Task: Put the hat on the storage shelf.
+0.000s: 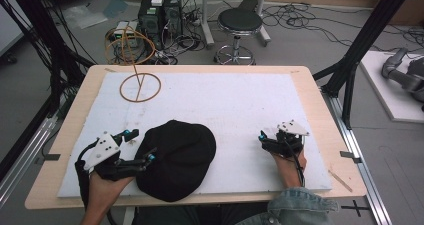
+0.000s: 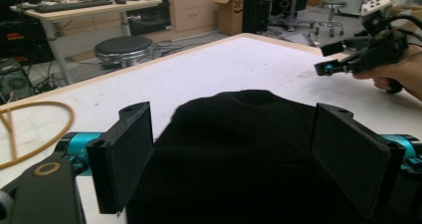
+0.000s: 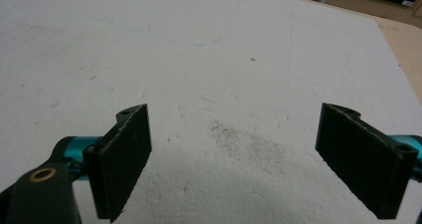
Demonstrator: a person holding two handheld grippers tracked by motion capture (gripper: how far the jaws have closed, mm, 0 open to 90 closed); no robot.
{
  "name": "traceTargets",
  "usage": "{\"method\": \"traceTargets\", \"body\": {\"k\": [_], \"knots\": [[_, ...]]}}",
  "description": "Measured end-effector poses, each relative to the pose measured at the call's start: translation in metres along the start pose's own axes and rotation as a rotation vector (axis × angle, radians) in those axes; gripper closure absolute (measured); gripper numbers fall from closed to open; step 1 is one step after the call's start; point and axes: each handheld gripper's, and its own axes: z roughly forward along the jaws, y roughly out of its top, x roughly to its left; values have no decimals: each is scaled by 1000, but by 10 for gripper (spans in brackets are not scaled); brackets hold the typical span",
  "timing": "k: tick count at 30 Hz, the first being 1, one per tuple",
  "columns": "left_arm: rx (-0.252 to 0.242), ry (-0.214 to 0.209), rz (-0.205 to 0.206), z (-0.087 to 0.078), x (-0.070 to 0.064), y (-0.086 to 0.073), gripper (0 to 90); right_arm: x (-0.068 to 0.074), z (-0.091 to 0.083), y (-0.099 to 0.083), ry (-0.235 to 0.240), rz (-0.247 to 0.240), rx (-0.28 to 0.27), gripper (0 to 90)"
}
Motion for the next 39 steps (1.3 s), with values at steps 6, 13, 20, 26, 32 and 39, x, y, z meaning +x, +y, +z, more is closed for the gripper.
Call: {"method": "traceTargets", "body": {"k": [6,13,20,26,32,39], "knots": [[0,-35,16,5,-14,1,175,0,0,0,1,0,-1,142],[10,-55,34,13,-24,-4,175,0,0,0,1,-2,-2,142],[25,-49,37,19,-26,-10,170,0,0,0,3,-3,-3,142],[46,-39,50,25,-27,-13,169,0,0,0,2,-4,-3,142],[62,-28,61,27,-26,-17,174,0,0,0,3,-5,-2,142],[75,-21,67,27,-25,-19,236,0,0,0,3,-10,-3,142]]}}
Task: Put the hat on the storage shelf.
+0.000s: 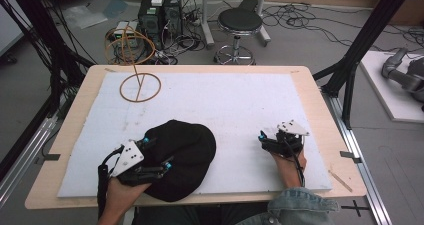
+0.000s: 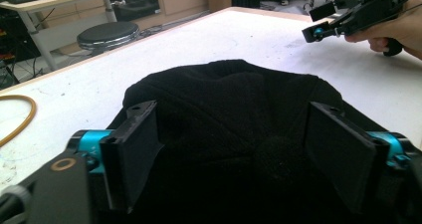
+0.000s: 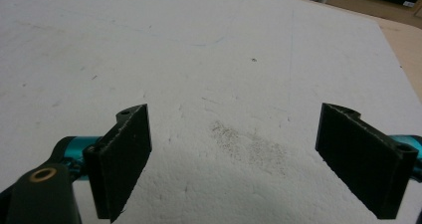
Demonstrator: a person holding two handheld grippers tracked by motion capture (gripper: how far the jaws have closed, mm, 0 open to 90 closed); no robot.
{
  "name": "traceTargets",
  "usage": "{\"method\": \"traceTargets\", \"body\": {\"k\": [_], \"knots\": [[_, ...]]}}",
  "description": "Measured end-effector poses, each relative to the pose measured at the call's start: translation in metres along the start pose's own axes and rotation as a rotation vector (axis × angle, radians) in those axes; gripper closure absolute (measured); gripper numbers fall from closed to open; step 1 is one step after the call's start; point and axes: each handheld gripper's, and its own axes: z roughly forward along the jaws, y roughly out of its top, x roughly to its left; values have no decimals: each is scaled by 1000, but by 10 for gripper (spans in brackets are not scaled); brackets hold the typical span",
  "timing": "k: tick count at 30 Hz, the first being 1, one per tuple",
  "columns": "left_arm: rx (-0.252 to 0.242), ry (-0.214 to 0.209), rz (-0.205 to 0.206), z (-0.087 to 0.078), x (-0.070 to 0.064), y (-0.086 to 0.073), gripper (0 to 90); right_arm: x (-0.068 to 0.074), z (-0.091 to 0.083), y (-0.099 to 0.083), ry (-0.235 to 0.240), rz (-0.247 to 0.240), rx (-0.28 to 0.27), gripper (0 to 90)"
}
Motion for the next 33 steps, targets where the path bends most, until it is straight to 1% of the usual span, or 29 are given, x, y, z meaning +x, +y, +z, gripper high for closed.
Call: {"method": "traceTargets", "body": {"k": [1,5,8,12,13,19,24,29,33], "knots": [[1,1,2,0,0,0,270,0,0,0,0,-4,-1,142],[14,2,10,1,0,-1,303,0,0,0,-1,2,1,142],[24,-8,6,1,1,-3,345,0,0,0,0,5,1,142],[30,-13,12,1,0,-3,415,1,0,0,0,4,-1,142],[32,-14,14,1,0,-4,455,1,0,0,-1,5,0,143],[50,-21,5,1,1,-5,509,0,0,0,0,6,1,142],[55,-27,2,1,1,-5,550,1,-1,0,1,8,0,142],[61,-28,11,1,1,-6,606,1,0,0,0,4,0,142],[49,-26,24,-1,0,-5,633,0,0,0,1,5,-1,142]]}}
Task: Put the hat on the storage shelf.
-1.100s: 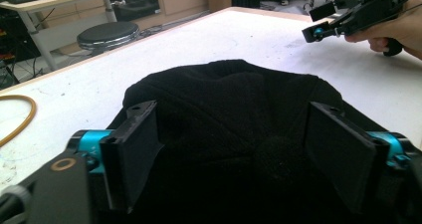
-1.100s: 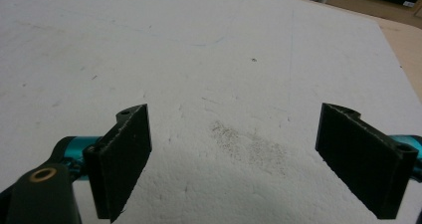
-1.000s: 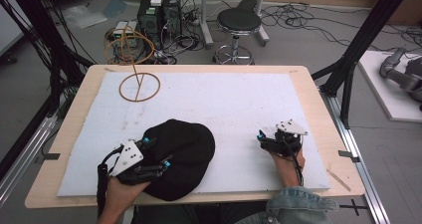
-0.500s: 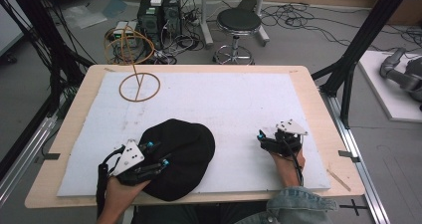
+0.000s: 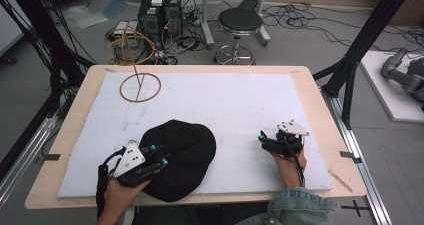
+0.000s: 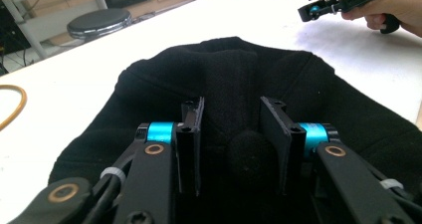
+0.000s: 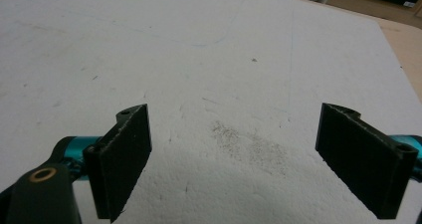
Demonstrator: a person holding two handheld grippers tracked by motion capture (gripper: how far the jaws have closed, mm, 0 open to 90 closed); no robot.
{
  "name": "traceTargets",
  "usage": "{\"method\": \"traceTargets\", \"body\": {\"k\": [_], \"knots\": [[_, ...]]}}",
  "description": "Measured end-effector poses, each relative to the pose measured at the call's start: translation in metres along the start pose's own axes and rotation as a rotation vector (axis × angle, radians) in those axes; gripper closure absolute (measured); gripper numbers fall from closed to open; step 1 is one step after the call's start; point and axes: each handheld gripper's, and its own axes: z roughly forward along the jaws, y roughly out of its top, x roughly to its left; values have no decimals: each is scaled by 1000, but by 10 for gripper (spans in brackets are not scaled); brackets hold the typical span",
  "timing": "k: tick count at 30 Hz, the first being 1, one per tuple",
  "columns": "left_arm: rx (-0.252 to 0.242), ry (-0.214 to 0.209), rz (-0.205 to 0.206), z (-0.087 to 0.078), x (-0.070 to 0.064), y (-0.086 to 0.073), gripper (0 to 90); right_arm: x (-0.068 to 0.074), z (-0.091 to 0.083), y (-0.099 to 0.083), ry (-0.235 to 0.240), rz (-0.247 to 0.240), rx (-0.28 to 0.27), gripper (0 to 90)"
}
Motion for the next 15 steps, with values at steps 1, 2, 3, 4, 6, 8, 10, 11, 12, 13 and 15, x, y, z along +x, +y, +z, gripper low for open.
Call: {"method": "traceTargets", "body": {"k": [1,2,3,4,6,8,10,11,12,13,15], "knots": [[-3,-1,0,-1,0,0,639,0,0,0,0,-1,0,142],[-10,1,-5,-1,-1,1,643,0,0,0,0,-1,2,142],[-13,1,-2,-2,-1,1,648,0,0,0,1,-1,2,142],[-18,1,-2,-2,-1,1,652,0,0,0,0,-1,1,142],[-30,4,1,-3,-1,2,656,0,0,0,0,0,1,142],[-48,-3,-11,-5,-1,3,660,0,0,0,0,-1,2,142],[-66,-9,-20,-7,0,4,664,0,0,0,-1,0,3,142],[-73,-11,-20,-8,0,5,668,0,0,0,-1,2,3,142],[-81,-11,-20,-8,0,6,670,0,0,0,-1,0,3,142],[-84,-13,-20,-9,0,7,672,0,0,0,0,0,3,142],[-91,-16,-21,-10,0,9,674,0,0,0,-1,3,2,142]]}}
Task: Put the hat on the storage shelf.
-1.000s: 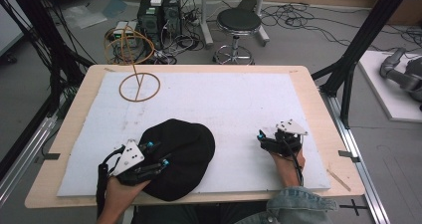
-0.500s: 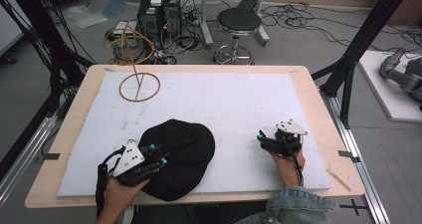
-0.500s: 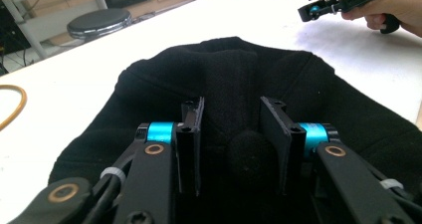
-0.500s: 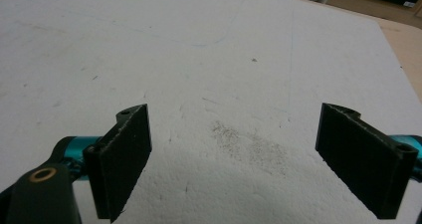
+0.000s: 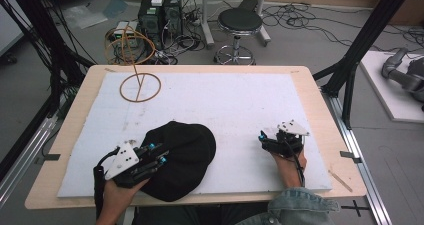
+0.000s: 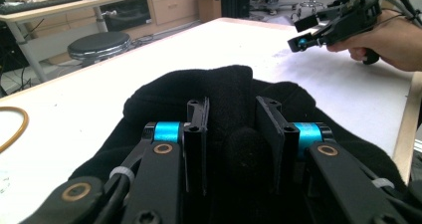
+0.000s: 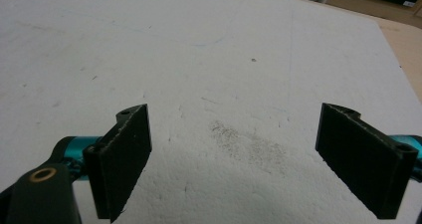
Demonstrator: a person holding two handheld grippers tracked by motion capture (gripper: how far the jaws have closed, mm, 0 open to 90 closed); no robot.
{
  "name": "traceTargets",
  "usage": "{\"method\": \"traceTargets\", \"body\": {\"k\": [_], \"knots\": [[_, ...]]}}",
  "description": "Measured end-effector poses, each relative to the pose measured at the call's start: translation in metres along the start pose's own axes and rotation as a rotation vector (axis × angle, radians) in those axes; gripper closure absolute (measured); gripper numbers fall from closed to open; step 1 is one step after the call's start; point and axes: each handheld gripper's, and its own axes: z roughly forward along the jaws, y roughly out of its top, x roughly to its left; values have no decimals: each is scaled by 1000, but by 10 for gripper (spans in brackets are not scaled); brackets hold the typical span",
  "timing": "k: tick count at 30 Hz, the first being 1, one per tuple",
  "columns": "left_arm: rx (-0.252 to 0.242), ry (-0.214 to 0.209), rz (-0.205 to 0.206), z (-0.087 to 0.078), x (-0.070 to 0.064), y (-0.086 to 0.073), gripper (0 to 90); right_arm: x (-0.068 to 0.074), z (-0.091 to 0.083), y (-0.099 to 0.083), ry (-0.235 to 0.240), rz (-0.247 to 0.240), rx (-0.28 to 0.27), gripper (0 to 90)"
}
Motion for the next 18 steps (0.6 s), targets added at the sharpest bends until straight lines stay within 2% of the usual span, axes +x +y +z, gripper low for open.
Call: {"method": "traceTargets", "body": {"k": [5,18], "knots": [[2,-13,-18,-1,2,4,681,0,0,0,0,-1,2,142],[-26,-33,-6,-2,18,24,696,-1,0,0,-5,-1,0,142]]}}
